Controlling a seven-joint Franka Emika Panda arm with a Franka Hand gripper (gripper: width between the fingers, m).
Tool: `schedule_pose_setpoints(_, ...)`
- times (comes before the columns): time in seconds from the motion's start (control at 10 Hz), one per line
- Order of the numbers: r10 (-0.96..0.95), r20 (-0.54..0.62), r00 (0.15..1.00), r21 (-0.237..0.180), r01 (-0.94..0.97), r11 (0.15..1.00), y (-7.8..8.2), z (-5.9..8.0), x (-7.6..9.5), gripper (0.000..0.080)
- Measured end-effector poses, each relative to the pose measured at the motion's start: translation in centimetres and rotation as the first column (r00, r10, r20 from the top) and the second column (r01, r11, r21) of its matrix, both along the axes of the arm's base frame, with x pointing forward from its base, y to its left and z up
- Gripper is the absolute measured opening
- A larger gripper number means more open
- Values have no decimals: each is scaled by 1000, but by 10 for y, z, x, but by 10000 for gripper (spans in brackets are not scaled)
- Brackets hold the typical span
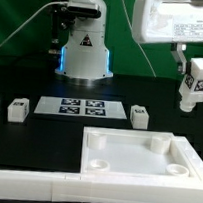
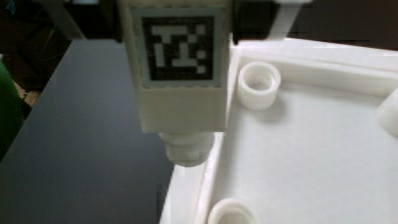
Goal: Assemble one leg
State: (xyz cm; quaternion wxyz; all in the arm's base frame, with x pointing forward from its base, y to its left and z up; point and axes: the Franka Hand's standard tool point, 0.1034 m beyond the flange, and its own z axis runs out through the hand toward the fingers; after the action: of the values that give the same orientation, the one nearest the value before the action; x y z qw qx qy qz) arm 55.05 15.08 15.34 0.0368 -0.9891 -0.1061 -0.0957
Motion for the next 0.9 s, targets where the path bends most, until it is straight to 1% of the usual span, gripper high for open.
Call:
schedule_pose_setpoints(0.2, 5, -3, 1000, -2, -5, 1000, -1, -2, -1, 293)
schedule_pose_setpoints(0.3, 49, 10, 999, -3, -49, 999, -13, -10, 7, 293)
schedule_pose_setpoints(0.4, 17, -1, 1000, 13, -17, 1000, -23, -11, 19, 293)
schedule_pose_setpoints(0.5, 3, 7, 1000, 26, -3, 1000, -22, -5, 29, 293)
schedule_pose_setpoints(0.7, -14, 6, 1000, 37, 14, 999, -12, 3, 38, 293)
schedule_pose_setpoints(0.8, -21, -7, 1000, 37, 21, 999, -5, 6, 38, 293)
schedule_pose_setpoints(0.9, -14, -7, 1000, 35, 14, 999, -7, 5, 37, 293)
